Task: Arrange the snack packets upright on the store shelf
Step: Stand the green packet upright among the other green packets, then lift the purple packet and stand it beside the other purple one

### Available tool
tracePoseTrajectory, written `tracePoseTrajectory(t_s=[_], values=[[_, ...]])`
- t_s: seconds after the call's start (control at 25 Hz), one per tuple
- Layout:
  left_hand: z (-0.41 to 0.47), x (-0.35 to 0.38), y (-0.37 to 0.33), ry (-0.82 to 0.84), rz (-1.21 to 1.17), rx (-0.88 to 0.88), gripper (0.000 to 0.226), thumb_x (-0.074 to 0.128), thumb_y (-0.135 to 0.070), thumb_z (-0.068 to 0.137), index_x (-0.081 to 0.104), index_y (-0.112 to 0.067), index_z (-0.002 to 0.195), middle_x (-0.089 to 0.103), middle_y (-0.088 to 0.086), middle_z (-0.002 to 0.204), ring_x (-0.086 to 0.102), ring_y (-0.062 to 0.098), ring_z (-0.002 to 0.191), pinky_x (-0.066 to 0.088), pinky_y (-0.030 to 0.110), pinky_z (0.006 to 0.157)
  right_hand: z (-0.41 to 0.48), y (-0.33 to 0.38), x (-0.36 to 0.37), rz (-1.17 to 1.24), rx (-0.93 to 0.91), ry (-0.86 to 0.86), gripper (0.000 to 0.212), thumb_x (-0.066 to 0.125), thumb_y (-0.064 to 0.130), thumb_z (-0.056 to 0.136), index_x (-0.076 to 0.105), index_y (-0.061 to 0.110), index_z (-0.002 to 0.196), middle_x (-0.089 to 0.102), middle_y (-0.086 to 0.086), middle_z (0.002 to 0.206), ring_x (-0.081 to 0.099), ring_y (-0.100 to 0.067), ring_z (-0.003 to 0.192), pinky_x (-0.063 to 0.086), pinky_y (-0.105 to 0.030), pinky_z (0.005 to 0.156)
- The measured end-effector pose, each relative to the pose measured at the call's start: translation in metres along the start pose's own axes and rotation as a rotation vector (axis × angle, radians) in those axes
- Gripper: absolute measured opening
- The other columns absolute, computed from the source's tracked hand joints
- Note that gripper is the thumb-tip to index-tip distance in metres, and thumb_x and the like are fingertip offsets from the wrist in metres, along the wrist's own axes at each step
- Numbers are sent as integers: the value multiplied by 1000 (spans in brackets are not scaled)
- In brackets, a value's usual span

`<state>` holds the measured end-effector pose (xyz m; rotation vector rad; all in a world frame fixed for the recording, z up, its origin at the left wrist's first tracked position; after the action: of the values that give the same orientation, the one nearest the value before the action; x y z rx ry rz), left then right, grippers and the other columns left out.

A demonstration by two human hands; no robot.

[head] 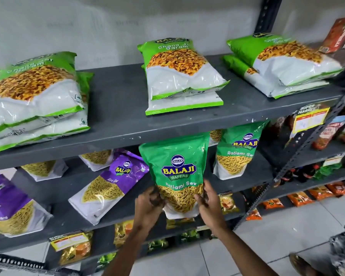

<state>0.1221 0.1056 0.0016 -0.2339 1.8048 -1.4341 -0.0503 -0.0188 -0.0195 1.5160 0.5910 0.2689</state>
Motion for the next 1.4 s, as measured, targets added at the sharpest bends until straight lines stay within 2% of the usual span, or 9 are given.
tracePoseTrajectory(t_s=[0.28, 0.4, 0.56, 0.68, 0.8, 0.88, 1.08, 1.16, 1.4], values=[[61, 24, -12, -88, -5, 11, 32, 80, -3, 70, 49, -7, 75, 35, -9, 57, 40, 10, 58, 46, 29, 64, 84, 8, -2, -30, -35, 36, 62, 49, -15, 85, 41, 17, 138, 61, 2, 132, 55, 5, 121, 46, -38, 110], [76, 32, -3, -139, 23, -18, 33, 80, -4, 71, 51, -19, 78, 34, -12, 51, 37, 11, 58, 49, 35, 72, 104, 7, -1, -60, -15, 60, 60, 49, -17, 86, 41, 11, 138, 61, 2, 124, 55, 23, 99, 50, -21, 101], [72, 41, 11, -227, 45, -88, 36, 77, -18, 72, 43, -28, 77, 46, -1, 64, 54, 37, 69, 46, 52, 78, 112, 4, 6, -116, -20, 96, 60, 49, -14, 90, 37, 8, 144, 55, 6, 115, 55, -6, 111, 46, 3, 73], [71, 45, 17, -213, 41, -164, 31, 78, -24, 74, 56, -11, 91, 67, 15, 84, 62, 42, 93, 45, 52, 93, 112, -17, 8, -98, 56, 49, 58, 54, -11, 88, 40, 8, 141, 60, 5, 106, 61, -19, 111, 47, -13, 77], [63, 30, 12, -215, 18, -123, 39, 76, -32, 76, 64, -22, 112, 75, 3, 108, 68, 24, 102, 52, 44, 99, 87, -38, 5, -42, 83, -195, 73, 64, -8, 74, 38, 7, 141, 59, -11, 125, 55, -28, 121, 47, -42, 104], [60, 6, 11, -254, 31, -76, 44, 74, -28, 81, 64, -17, 122, 73, 1, 117, 68, 18, 106, 53, 38, 99, 65, -55, 21, 1, 73, -287, 65, 61, -8, 66, 46, 6, 128, 56, -18, 121, 56, -38, 114, 49, -51, 99], [67, -77, 37, -337, 128, -66, 38, 72, -25, 83, 67, -15, 119, 73, 5, 118, 68, 23, 107, 52, 31, 92, 24, -49, 107, 197, 134, -33, 39, 67, 5, 74, 53, 24, 105, 60, -13, 100, 61, -27, 85, 51, -26, 72], [70, -110, 51, -360, 149, -87, 36, 70, -24, 84, 67, -15, 119, 74, 10, 114, 71, 28, 100, 52, 29, 84, 22, -46, 146, 204, 186, 61, 33, 70, 11, 76, 53, 29, 99, 62, -12, 98, 58, -22, 79, 49, -29, 69], [106, -204, 144, -254, 264, -316, 43, 68, -41, 78, 67, -21, 116, 72, 14, 115, 66, 36, 111, 54, 42, 92, 10, -27, 260, 329, 462, 176, 45, 62, 28, 92, 41, 18, 130, 63, -5, 112, 61, -25, 100, 54, -34, 69]])
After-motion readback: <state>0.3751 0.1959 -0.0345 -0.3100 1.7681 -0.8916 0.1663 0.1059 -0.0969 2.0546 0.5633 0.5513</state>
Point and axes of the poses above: each hand's wrist, its own z-axis towards the middle knuckle, its own x-axis out of the palm, y = z × x, the point moved 7 cm from there along z, towards the middle knuckle
